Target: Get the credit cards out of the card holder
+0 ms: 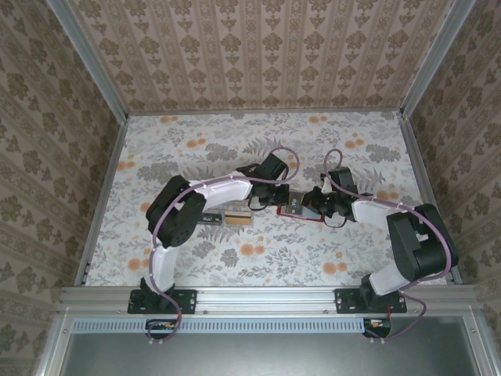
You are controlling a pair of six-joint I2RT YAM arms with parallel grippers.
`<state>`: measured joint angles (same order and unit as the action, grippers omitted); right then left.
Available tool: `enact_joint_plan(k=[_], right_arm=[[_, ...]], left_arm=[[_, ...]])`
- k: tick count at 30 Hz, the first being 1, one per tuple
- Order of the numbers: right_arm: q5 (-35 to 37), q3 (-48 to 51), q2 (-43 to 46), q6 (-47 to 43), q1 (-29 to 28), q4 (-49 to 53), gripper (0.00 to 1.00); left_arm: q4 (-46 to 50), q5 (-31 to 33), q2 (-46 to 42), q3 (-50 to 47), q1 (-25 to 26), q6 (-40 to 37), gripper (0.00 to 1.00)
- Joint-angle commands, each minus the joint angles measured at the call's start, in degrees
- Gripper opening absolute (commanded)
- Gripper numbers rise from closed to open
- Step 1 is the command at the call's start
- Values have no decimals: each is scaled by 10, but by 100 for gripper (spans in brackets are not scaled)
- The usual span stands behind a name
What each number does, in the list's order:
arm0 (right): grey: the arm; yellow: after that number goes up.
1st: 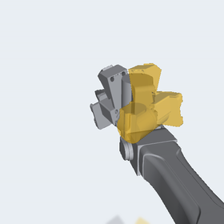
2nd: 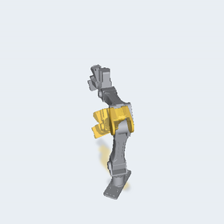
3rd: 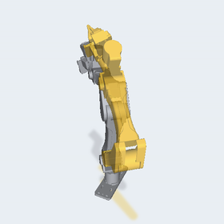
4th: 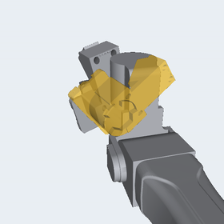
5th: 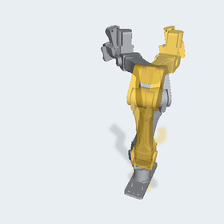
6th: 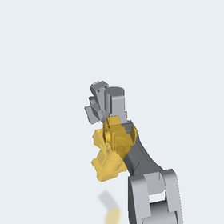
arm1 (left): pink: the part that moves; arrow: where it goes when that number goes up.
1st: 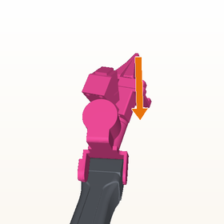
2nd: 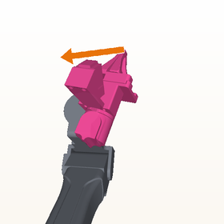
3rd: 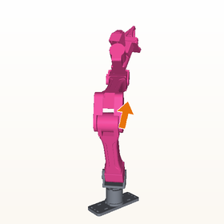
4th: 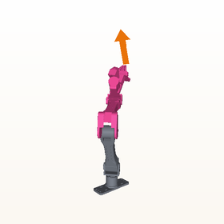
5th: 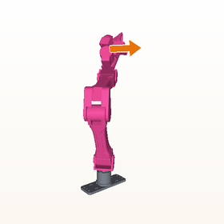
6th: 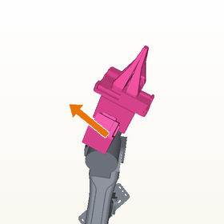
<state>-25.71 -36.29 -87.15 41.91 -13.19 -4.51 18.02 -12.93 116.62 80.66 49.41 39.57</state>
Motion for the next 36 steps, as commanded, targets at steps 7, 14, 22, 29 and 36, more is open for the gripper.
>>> enact_joint_plan(k=[7,14,22,29,36], right_arm=[[19,-11,-21,-19,-1,11,12],[24,-15,-31,-22,-2,14,14],[29,-17,-42,-23,-3,17,17],[24,-15,-50,-21,-5,8,17],[-2,-14,-56,-10,-5,-14,18]], left_arm=[[0,-3,4,-2,2,-4,7],[-1,-3,25,-3,5,2,5],[15,4,40,-5,7,9,2],[18,5,42,-3,9,11,1],[21,5,43,3,12,10,1]])
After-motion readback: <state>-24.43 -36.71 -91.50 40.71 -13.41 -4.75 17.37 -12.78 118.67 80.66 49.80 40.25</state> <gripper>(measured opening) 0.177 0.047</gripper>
